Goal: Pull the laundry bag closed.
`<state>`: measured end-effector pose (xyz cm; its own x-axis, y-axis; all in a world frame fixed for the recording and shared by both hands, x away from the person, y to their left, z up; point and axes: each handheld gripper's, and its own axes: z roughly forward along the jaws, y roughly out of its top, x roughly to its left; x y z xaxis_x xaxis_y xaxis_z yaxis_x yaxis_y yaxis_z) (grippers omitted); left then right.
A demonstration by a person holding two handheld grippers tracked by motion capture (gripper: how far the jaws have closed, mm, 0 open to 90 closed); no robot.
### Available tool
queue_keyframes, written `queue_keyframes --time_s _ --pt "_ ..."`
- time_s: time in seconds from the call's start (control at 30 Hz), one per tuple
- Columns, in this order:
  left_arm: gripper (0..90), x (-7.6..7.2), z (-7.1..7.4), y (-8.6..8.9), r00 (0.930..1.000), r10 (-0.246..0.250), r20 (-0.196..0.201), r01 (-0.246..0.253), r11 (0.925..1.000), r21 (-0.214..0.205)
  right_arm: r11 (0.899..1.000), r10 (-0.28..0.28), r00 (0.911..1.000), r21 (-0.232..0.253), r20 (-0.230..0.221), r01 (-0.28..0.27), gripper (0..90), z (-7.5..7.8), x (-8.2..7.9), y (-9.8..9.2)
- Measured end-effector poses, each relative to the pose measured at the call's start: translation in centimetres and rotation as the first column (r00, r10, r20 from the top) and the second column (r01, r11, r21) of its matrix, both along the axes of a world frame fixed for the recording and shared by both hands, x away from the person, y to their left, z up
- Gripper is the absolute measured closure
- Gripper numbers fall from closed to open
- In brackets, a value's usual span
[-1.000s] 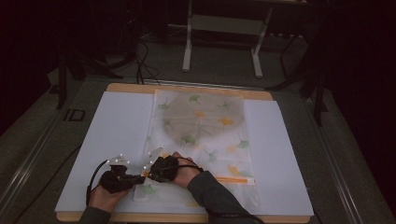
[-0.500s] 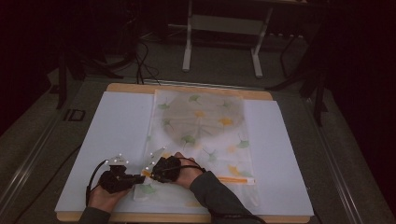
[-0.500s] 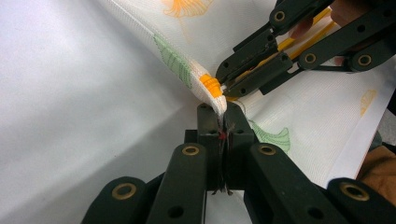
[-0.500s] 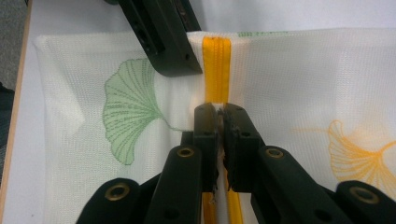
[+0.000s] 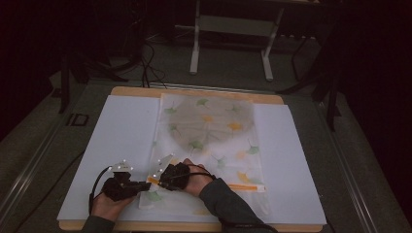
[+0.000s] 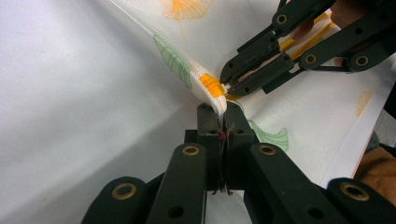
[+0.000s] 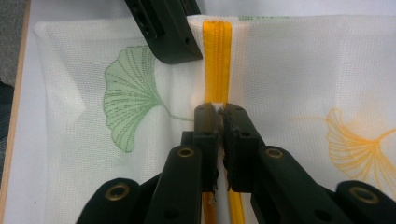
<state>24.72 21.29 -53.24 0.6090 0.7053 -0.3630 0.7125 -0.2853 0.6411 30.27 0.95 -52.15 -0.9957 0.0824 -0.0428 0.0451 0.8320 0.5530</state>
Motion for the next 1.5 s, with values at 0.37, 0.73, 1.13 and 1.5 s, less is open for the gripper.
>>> queue_keyframes --time_s 0.37,0.73,1.13,1.5 --pt "88.1 0.0 0.1 0.1 1.0 0.001 0.004 -0.001 1.0 -0.007 1.0 0.0 1.0 -0.011 0.002 0.0 84.7 0.1 0.0 -0.5" --pt "88.1 0.0 0.1 0.2 1.0 0.004 0.009 -0.004 0.9999 -0.012 0.999 0.006 0.9997 -0.04 0.024 -0.005 84.8 0.2 -0.1 -0.9" --pt "88.1 -0.1 0.1 0.3 0.9999 0.007 0.011 -0.006 0.9999 -0.015 0.998 0.009 0.9998 -0.061 0.018 -0.008 84.9 0.3 -0.2 -1.3" --pt "88.1 -0.1 0.2 0.4 0.9998 0.006 0.016 -0.006 0.9998 -0.018 0.996 0.006 0.9999 -0.094 0.013 -0.005 84.8 0.5 -0.3 -1.9"
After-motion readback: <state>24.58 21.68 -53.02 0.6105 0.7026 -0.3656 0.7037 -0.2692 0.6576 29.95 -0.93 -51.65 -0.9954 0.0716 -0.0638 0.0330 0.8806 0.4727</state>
